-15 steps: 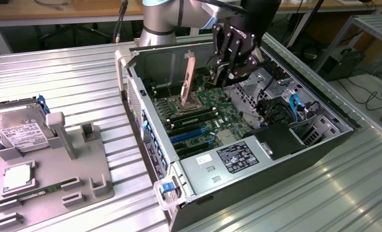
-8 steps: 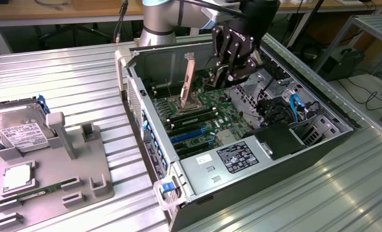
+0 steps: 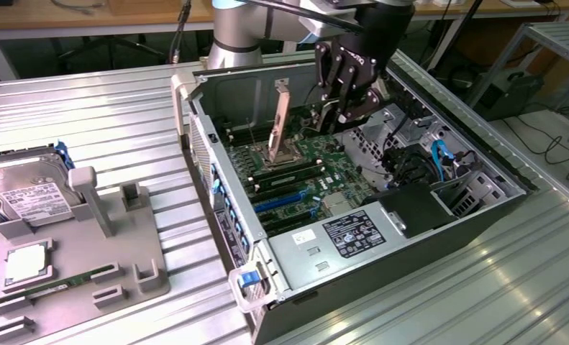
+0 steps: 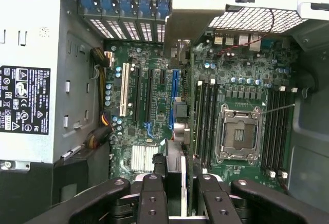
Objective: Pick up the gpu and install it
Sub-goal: 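Insert the gpu into the slot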
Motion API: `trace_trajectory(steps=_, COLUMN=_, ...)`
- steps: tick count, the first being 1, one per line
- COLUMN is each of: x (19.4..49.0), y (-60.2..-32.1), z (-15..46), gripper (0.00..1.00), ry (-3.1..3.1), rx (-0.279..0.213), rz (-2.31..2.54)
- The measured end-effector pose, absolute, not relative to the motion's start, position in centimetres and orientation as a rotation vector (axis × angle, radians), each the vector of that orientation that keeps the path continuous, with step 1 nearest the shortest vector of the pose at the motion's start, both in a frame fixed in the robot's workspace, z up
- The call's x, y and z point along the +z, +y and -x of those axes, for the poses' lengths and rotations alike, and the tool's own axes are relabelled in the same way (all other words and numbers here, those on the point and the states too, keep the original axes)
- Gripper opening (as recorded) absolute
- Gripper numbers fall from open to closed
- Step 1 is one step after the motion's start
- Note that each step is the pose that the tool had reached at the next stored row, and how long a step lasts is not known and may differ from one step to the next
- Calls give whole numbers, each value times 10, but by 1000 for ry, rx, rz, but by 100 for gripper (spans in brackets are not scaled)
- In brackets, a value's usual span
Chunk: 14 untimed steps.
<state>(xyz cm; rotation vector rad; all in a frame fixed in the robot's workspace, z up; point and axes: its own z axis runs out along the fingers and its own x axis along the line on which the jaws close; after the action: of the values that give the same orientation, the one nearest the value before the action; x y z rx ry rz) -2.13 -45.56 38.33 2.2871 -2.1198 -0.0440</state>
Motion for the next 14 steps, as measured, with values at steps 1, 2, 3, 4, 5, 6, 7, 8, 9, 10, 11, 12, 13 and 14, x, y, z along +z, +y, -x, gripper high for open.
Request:
trace_trajectory(steps=1, x=383, y=-456, z=21, gripper=28, ry=-2120, rx=-44, rz=-2287)
trace_trajectory(steps=2, x=382, y=-456, z=21, gripper=28, ry=-2120, rx=-44, rz=-2287)
trace_trajectory(steps=3, x=381, y=-456, z=21, gripper=28, ry=-2120, rx=-44, rz=-2287)
trace_trajectory(steps=4, x=381, y=-456, z=21, gripper=28, ry=-2120, rx=-44, rz=-2287)
trace_trajectory(steps=5, x=380, y=-456, z=21, gripper=28, ry=-2120, rx=-44, rz=-2287)
trace_trajectory(steps=6, x=379, y=-456, z=21, gripper=28, ry=-2120, rx=-44, rz=-2287)
trace_trajectory(steps=7, x=379, y=-456, z=21, gripper=28, ry=-2120, rx=-44, rz=-2287)
trace_trajectory(steps=8, x=378, y=-456, z=21, gripper=28, ry=-2120, rx=-44, rz=-2287)
trace_trajectory(steps=9, x=377, y=-456, z=21, gripper=28, ry=-2120, rx=-44, rz=-2287)
trace_trajectory(steps=10, x=377, y=-456, z=21, gripper=28, ry=-2120, rx=-44, rz=-2287)
trace_trajectory(steps=11, x=376, y=-456, z=21, gripper=28, ry=-2120, rx=-44, rz=-2287)
trace_trajectory(steps=12, x=375, y=-456, z=21, gripper=28, ry=-2120, rx=-44, rz=-2287)
trace_trajectory(steps=13, x=375, y=-456, z=21, gripper=28, ry=-2120, rx=-44, rz=-2287)
trace_trajectory(steps=14, x=374, y=-456, z=21, gripper=28, ry=-2120, rx=-44, rz=-2287)
